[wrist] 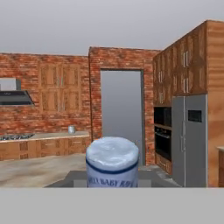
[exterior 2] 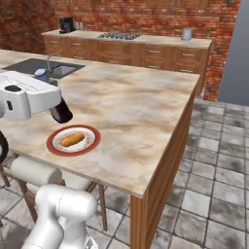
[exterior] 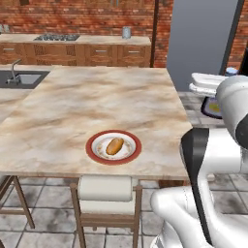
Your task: Move the hot dog bun to the plate on the dining table and place the condiment next to that plate. Then navigate to the fridge and take the sausage and place it on the plate as well.
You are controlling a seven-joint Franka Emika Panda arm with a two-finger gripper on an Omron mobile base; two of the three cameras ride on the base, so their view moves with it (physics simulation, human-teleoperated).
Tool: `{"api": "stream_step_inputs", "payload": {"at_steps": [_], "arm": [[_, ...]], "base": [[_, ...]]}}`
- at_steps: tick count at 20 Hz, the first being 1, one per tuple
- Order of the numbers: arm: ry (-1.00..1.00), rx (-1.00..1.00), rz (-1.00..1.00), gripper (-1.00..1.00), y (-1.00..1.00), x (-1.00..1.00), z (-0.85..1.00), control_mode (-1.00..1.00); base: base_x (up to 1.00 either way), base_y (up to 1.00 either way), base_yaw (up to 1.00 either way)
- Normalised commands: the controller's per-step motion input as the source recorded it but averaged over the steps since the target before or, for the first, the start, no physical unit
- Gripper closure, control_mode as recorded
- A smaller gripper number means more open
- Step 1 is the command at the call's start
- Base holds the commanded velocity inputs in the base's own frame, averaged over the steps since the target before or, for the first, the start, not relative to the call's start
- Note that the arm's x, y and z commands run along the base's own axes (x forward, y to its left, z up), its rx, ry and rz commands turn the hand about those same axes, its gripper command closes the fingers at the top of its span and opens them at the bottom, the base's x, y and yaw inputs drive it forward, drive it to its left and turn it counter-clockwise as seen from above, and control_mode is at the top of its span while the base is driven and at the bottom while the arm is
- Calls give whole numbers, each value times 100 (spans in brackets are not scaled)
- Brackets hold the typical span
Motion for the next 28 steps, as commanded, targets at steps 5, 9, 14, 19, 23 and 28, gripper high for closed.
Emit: {"api": "stream_step_inputs", "payload": {"at_steps": [5, 9, 14, 19, 23, 28], "arm": [[0, 0, 65, 100, -15, 60, -62, -100], [0, -5, 53, 100, 0, 3, -54, -100], [4, 0, 41, 100, 0, 1, -46, -100], [9, -1, 35, 100, -2, 22, -44, -100], [8, -5, 28, 100, 0, 40, -49, -100], [4, -1, 24, 100, 0, 54, -53, -100]], "base": [[0, 0, 0], [0, 0, 0], [0, 0, 0], [0, 0, 0], [0, 0, 0], [0, 0, 0]]}}
